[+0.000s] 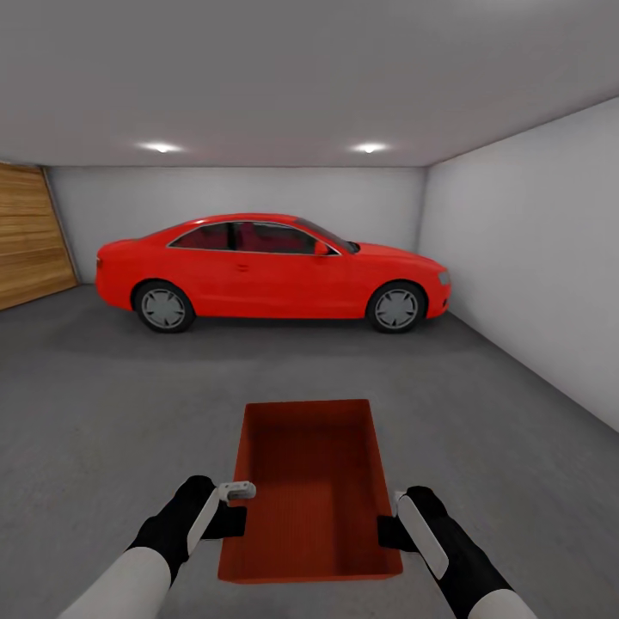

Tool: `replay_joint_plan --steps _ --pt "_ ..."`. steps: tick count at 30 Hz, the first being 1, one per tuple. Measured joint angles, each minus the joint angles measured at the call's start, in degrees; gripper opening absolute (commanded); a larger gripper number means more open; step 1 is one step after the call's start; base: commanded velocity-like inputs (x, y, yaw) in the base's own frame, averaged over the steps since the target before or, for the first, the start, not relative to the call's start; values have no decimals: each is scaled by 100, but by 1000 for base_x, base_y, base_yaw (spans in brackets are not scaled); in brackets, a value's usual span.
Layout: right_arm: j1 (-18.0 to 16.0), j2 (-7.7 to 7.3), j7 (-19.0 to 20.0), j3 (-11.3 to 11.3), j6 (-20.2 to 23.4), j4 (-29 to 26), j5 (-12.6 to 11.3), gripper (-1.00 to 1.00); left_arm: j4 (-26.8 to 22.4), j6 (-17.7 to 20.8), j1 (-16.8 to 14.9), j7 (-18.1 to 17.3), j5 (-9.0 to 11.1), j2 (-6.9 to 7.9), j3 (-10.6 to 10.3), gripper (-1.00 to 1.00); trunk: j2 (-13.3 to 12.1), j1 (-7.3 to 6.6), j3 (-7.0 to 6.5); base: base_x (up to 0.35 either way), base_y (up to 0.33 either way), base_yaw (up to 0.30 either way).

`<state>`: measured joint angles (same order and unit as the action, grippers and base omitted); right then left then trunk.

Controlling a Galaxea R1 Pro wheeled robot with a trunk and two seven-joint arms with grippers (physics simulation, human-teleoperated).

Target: Move the two storage containers from the living room to the garage. In the garage, place one container on the floor and stack the other container on top of it (either order is fine).

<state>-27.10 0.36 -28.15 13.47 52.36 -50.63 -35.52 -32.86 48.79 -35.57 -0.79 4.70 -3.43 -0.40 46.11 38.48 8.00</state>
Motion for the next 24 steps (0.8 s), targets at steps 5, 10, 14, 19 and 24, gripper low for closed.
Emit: replay_joint_plan --steps 5,10,14,19,24 --pt "0 1 0 -2 0 0 0 -100 1 0 0 0 3 1 -1 -100 0 0 0 302 0 0" --pt "1 -3 0 -3 -2 3 -14 -100 3 -1 -1 -1 6 1 -4 -100 0 0 0 283 0 0" --pt "0 0 0 -1 -2 2 -5 -100 2 0 -1 -1 5 2 -3 -100 0 0 0 265 0 0" --pt "0 1 1 0 -3 1 -3 -100 2 -1 -1 -1 9 5 -5 -100 0 1 0 247 0 0" --pt "0 1 0 0 -1 0 -1 -100 1 0 -1 0 5 2 -2 -100 0 1 0 236 0 0"
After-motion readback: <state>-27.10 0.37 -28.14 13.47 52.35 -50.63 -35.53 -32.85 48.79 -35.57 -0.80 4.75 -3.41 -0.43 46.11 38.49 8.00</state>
